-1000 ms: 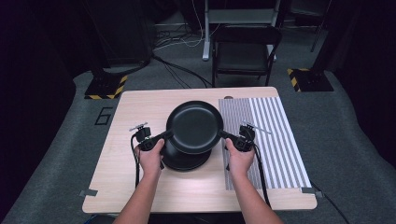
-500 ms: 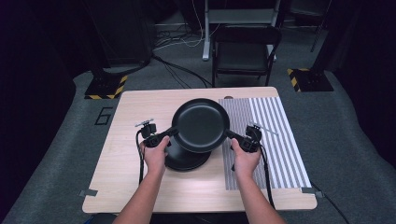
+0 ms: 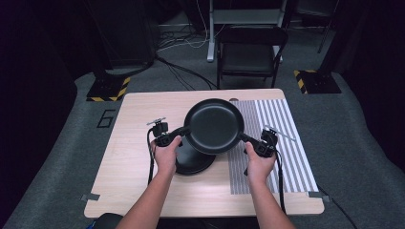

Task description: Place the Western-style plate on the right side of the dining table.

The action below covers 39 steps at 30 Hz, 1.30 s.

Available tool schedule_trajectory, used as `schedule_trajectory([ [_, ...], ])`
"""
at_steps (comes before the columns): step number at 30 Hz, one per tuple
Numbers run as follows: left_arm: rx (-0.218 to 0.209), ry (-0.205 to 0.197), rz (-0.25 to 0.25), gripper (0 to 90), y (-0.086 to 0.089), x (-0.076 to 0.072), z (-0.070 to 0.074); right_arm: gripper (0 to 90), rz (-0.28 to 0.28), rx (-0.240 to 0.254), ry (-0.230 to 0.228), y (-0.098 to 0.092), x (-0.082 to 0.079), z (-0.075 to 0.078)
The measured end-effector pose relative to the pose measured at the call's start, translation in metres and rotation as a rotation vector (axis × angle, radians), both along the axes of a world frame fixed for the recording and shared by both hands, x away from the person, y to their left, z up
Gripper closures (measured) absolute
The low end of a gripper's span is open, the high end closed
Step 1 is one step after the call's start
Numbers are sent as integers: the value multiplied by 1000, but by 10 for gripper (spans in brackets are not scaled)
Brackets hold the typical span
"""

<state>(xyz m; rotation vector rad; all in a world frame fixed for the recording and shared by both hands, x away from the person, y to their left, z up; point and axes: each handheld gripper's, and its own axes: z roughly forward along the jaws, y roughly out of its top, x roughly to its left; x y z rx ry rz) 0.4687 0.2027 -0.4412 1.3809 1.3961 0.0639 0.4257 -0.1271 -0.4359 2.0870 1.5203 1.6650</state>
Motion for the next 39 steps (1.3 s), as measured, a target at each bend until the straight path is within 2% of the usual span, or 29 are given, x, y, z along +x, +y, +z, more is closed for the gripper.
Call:
schedule_trajectory([
  [15,-11,-3,-54,788,-22,6,1,825,-53,-3,-7,-20,-13,3],
  [24,-3,0,-82,789,-36,8,1,824,-75,-2,-6,-33,-20,0],
  [39,-3,-1,-138,789,-65,12,1,825,-132,0,-11,-57,-35,-2],
])
